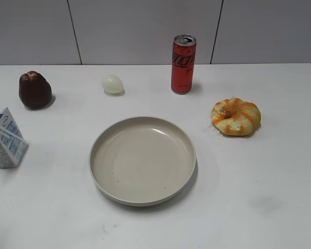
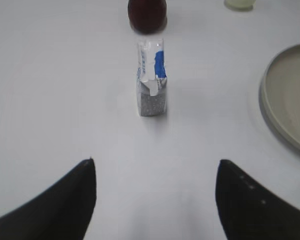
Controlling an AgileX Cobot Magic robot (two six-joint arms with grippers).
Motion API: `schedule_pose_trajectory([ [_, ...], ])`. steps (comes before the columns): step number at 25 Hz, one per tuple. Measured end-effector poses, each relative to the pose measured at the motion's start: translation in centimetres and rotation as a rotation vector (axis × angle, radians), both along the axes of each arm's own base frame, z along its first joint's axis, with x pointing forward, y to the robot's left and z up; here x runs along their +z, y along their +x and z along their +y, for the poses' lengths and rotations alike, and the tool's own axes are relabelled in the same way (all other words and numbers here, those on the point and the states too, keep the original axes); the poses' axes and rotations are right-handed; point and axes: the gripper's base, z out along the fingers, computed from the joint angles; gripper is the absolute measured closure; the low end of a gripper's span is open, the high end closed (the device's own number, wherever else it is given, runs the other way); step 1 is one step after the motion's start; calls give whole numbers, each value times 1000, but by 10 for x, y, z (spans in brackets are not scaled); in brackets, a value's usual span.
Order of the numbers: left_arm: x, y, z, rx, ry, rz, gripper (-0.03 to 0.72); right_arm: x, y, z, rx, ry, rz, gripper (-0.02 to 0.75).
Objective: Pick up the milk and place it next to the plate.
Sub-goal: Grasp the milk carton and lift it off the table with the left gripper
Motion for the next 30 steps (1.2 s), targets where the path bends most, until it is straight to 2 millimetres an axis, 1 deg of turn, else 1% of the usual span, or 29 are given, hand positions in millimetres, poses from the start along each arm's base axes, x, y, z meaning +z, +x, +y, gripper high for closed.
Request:
schedule_pose_trajectory([
  [3,0,44,-4,1,2,140,130,0,0,0,0,0,0,238],
  [7,-4,99,-7,3,11,274,130,0,0,0,0,0,0,238],
  [10,-16,144,-10,7,16,378,130,0,0,0,0,0,0,238],
  [13,-30,180,-16,2,19,466,130,0,0,0,0,0,0,238],
  [14,-33,190,-18,-1,20,484,130,0,0,0,0,0,0,238],
  [16,-47,208,-22,1,23,533,130,0,0,0,0,0,0,238],
  [19,-67,226,-24,3,33,596,130,0,0,0,0,0,0,238],
  [21,-81,234,-24,7,43,634,130,0,0,0,0,0,0,238],
  [24,-99,241,-24,13,49,672,130,0,0,0,0,0,0,238],
  [26,-108,245,-24,21,47,682,130,0,0,0,0,0,0,238],
  [30,-119,249,-25,35,44,701,130,0,0,0,0,0,0,238],
])
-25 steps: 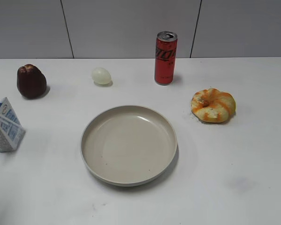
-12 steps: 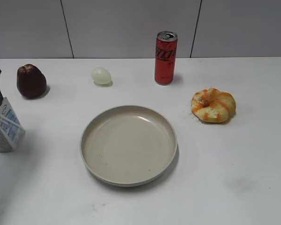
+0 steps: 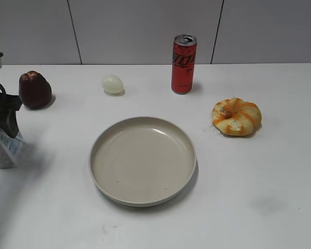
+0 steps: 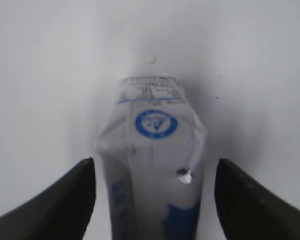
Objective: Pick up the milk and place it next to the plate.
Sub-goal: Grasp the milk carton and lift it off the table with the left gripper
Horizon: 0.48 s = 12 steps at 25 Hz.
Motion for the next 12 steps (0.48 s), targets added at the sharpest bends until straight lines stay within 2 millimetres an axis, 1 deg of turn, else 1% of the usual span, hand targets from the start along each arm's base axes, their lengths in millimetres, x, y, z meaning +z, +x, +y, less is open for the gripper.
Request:
schedule_pose_trajectory([
  [3,-7,2,0,5,2,13,146,0,0,0,0,0,0,238],
  [5,-12,3,0,7,3,25,188,0,0,0,0,0,0,238],
  [10,-17,4,0,7,6,40,399,0,0,0,0,0,0,238],
  [11,-16,4,0,7,6,39,417,0,0,0,0,0,0,238],
  [12,-16,5,0,7,6,38,416,0,0,0,0,0,0,238],
])
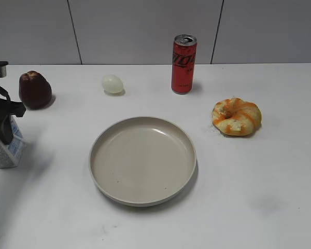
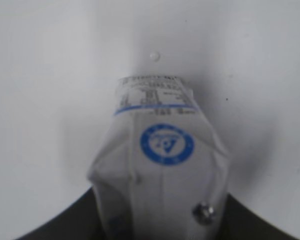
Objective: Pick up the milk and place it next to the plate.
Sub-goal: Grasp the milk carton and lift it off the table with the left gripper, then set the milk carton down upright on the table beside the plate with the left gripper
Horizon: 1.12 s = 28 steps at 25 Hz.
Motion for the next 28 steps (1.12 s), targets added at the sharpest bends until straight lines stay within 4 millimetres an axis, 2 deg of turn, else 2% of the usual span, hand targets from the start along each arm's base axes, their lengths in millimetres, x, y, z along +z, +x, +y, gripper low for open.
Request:
schedule_pose_trajectory([
  [3,4,0,0,40,-3,-7,416,0,0,0,0,0,0,238],
  [6,20,-4,-5,87,-13,-52,416,0,0,0,0,0,0,238],
  [9,44,-13,-25,82,-8,-121,416,0,0,0,0,0,0,238],
  [11,53,-23,-49,62,10,-146,416,0,0,0,0,0,0,238],
  [15,51,-38,-89,48,16,-127,417,0,0,0,0,0,0,238],
  [18,48,-44,-108,40,-7,-130,417,0,0,0,0,0,0,238],
  [28,19,-47,-132,-9,31,-62,419,0,0,0,0,0,0,238],
])
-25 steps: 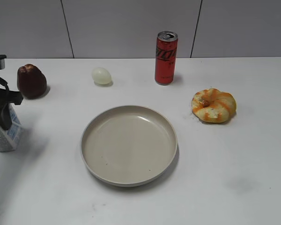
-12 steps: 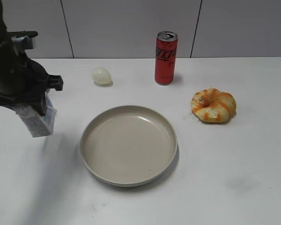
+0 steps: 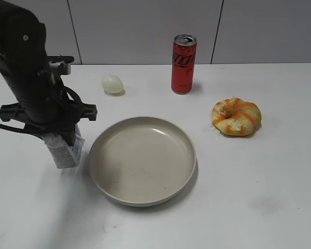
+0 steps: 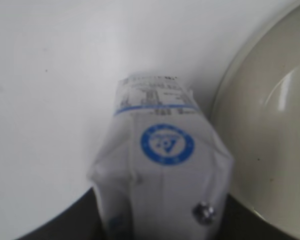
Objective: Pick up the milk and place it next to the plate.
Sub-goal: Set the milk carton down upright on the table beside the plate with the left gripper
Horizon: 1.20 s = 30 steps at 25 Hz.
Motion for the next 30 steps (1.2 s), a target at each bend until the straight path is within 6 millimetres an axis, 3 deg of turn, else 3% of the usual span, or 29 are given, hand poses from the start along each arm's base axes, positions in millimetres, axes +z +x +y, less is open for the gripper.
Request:
schedule_pose_trajectory([
  [17,-15,5,-5,13,-10,14,412,0,0,0,0,0,0,238],
  [19,-16,5,-5,12,-9,15,360,0,0,0,0,0,0,238],
  [24,-9,4,-4,4,-22,-8,90,0,0,0,0,0,0,238],
  [28,20,1,3,-17,-59,-81,26,0,0,0,0,0,0,238],
  [30,41,1,19,-21,-80,-122,24,0,0,0,0,0,0,238],
])
